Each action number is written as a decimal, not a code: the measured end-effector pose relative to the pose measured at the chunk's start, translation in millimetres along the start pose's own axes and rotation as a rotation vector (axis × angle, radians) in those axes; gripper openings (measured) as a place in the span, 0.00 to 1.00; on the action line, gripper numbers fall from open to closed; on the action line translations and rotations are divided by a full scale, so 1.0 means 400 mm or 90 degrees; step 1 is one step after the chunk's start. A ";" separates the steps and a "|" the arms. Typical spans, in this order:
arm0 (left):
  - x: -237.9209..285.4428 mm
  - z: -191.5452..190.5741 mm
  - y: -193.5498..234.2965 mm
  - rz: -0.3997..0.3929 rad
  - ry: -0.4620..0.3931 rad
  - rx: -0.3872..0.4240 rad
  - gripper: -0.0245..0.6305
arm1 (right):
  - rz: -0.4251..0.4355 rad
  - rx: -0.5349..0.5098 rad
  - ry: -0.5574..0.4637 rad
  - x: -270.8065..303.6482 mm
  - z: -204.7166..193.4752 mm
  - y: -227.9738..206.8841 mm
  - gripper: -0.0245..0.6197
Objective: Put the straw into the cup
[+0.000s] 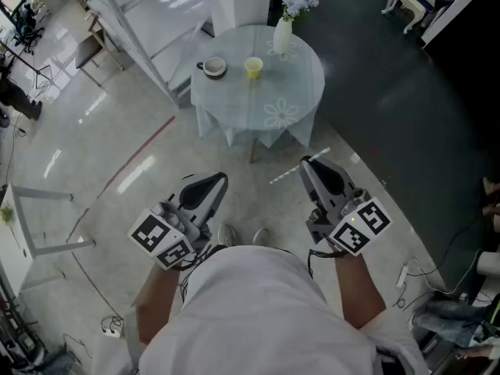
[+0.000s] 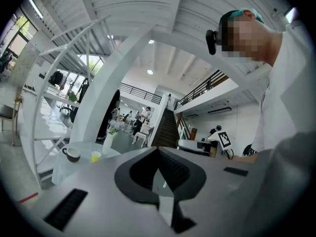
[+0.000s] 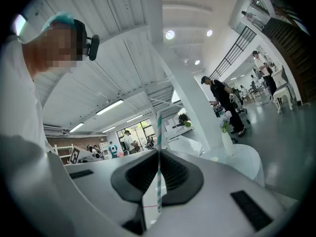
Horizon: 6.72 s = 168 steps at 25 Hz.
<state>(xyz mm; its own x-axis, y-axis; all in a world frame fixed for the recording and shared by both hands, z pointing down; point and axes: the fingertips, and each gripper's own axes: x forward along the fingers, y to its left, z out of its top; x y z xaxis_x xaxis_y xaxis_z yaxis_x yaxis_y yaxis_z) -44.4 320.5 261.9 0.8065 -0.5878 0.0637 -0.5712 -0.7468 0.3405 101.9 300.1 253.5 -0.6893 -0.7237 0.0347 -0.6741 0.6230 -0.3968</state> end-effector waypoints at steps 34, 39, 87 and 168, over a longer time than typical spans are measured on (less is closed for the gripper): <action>0.040 -0.103 -0.038 0.072 0.012 -0.013 0.07 | -0.012 0.034 0.031 -0.137 -0.074 -0.150 0.09; 0.064 -0.103 -0.009 0.077 0.010 -0.010 0.07 | -0.015 0.029 0.027 -0.128 -0.066 -0.186 0.09; 0.315 0.112 0.785 -0.032 0.061 -0.068 0.07 | -0.113 0.041 0.071 0.644 0.014 -0.444 0.09; 0.611 -0.154 1.069 0.126 0.133 -0.216 0.07 | 0.009 0.064 0.233 1.072 -0.228 -0.977 0.09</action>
<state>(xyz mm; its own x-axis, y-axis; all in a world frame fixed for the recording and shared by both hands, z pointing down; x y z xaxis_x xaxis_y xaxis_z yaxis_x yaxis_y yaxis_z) -82.0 -123.5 480.9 0.7195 -0.6085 0.3348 -0.6638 -0.4608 0.5891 45.8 -226.6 507.1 -0.7599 -0.5496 0.3471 -0.6469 0.5873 -0.4864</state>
